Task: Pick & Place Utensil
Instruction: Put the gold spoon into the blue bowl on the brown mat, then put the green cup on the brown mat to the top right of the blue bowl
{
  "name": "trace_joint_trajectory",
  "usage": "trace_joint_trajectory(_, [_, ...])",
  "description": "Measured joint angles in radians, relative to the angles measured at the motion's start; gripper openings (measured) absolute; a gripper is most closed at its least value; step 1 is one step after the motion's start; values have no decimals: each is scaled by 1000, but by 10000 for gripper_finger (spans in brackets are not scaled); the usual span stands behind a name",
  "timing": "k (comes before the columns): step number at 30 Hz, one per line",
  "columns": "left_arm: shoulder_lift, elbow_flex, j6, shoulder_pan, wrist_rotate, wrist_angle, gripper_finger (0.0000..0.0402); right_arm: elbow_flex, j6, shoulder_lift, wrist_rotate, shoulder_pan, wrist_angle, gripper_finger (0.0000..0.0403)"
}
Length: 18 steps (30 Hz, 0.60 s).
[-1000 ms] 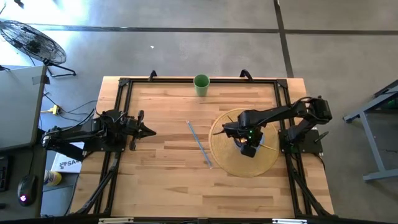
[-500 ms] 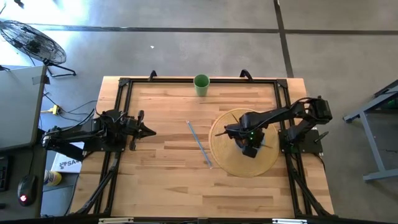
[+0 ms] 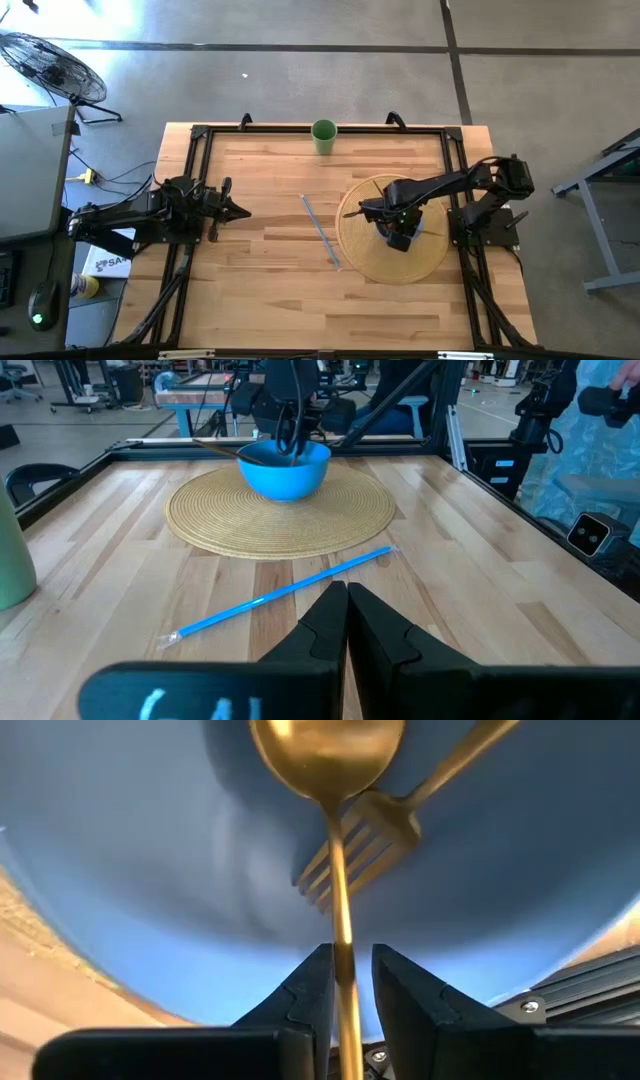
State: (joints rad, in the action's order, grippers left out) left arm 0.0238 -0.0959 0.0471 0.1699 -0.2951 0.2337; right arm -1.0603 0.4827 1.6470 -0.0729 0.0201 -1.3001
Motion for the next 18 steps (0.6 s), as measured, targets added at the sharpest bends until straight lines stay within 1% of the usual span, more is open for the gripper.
trace_joint_trajectory(8, [0, 0, 0, 0, 0, 0, 10, -15, 15, 0, 23, 0, -13, 79])
trace_joint_trajectory(18, [0, 0, 0, 0, 0, 0, 10, -183, 15, -1, 94, 5, -71, 99])
